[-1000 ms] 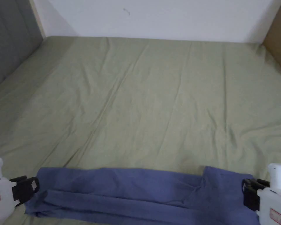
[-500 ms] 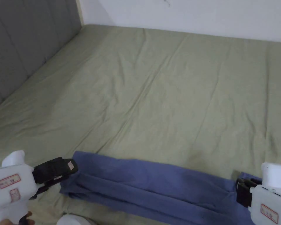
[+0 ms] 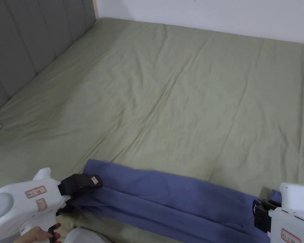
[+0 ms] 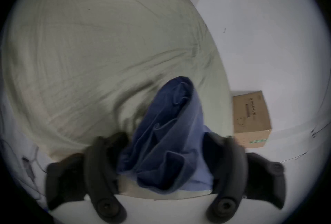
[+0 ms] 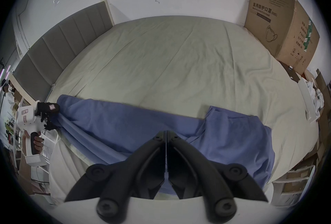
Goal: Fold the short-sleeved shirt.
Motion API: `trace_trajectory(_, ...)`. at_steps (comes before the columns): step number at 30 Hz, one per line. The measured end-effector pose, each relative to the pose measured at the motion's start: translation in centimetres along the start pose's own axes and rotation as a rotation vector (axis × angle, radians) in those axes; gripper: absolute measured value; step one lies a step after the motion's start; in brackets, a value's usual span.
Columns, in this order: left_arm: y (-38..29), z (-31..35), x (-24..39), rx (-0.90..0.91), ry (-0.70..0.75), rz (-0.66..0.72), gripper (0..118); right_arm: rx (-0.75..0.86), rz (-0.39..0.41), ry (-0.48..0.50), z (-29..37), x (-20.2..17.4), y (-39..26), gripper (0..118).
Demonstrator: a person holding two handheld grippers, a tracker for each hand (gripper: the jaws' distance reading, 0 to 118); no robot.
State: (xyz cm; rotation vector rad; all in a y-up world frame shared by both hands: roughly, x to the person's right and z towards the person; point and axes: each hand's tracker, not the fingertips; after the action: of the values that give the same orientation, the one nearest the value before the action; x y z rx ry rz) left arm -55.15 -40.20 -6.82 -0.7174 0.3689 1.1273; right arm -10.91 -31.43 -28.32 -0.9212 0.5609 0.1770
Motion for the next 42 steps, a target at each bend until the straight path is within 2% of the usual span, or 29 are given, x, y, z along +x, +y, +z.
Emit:
trace_trajectory(2, 0.1, 0.8, -0.1, 0.005, 0.061, -0.020, 38, -0.007, 0.000, 0.001, -0.1, -0.1, -0.1, 2)
trace_trajectory(3, 0.1, 0.7, -0.7, -0.004, 0.009, 0.021, 18, -0.009, -0.002, 0.003, -0.1, -0.1, -0.1, 2)
trace_trajectory(4, 0.3, 0.7, -1.3, -0.021, -0.061, 0.082, 15, -0.009, -0.006, 0.004, -0.2, 0.0, -0.2, 2)
trace_trajectory(5, 0.4, 0.9, -1.3, -0.024, -0.063, 0.120, 13, -0.011, -0.009, 0.006, -0.2, 0.1, -0.2, 2)
trace_trajectory(9, 0.6, 1.7, 1.8, -0.003, 0.013, -0.040, 12, -0.012, -0.019, 0.001, 0.2, 0.7, -0.4, 2)
trace_trajectory(13, 1.0, 3.7, 6.7, 0.049, -0.081, -0.123, 12, -0.003, -0.048, -0.014, 0.7, 1.9, -0.6, 2)
trace_trajectory(17, 0.0, 5.1, 14.4, 0.078, -0.089, -0.355, 12, 0.014, -0.093, -0.026, 1.5, 3.7, -1.2, 2)
trace_trajectory(20, -2.4, 4.9, 20.3, 0.052, -0.147, -0.532, 12, 0.027, -0.145, -0.038, 2.3, 5.3, -2.0, 2)
trace_trajectory(26, -10.3, 0.4, 28.8, -0.124, -0.275, -0.817, 12, 0.044, -0.257, -0.089, 4.0, 9.3, -4.1, 2)
trace_trajectory(31, -17.2, -7.2, 30.5, -0.282, -0.224, -0.948, 12, 0.054, -0.361, -0.134, 5.4, 12.5, -6.0, 2)
trace_trajectory(32, -18.1, -8.9, 30.2, -0.297, -0.221, -0.956, 13, 0.056, -0.377, -0.143, 5.7, 12.9, -6.3, 2)
trace_trajectory(33, -18.9, -10.7, 29.8, -0.319, -0.182, -0.932, 24, 0.053, -0.389, -0.146, 5.9, 13.3, -6.6, 2)
trace_trajectory(34, -19.5, -12.4, 29.3, -0.351, -0.140, -0.912, 44, 0.050, -0.402, -0.150, 6.0, 13.7, -6.9, 2)
trace_trajectory(36, -19.7, -14.6, 28.2, -0.436, -0.033, -0.862, 100, 0.046, -0.421, -0.157, 6.3, 14.2, -7.4, 2)
trace_trajectory(37, -19.8, -14.9, 27.8, -0.447, -0.060, -0.842, 104, 0.048, -0.425, -0.158, 6.4, 14.3, -7.6, 2)
trace_trajectory(40, -18.3, -13.1, 26.9, -0.459, -0.163, -0.786, 102, 0.043, -0.430, -0.162, 6.4, 14.6, -8.0, 2)
trace_trajectory(42, -16.8, -12.0, 26.6, -0.429, -0.165, -0.740, 102, 0.034, -0.430, -0.166, 6.3, 14.6, -8.0, 2)
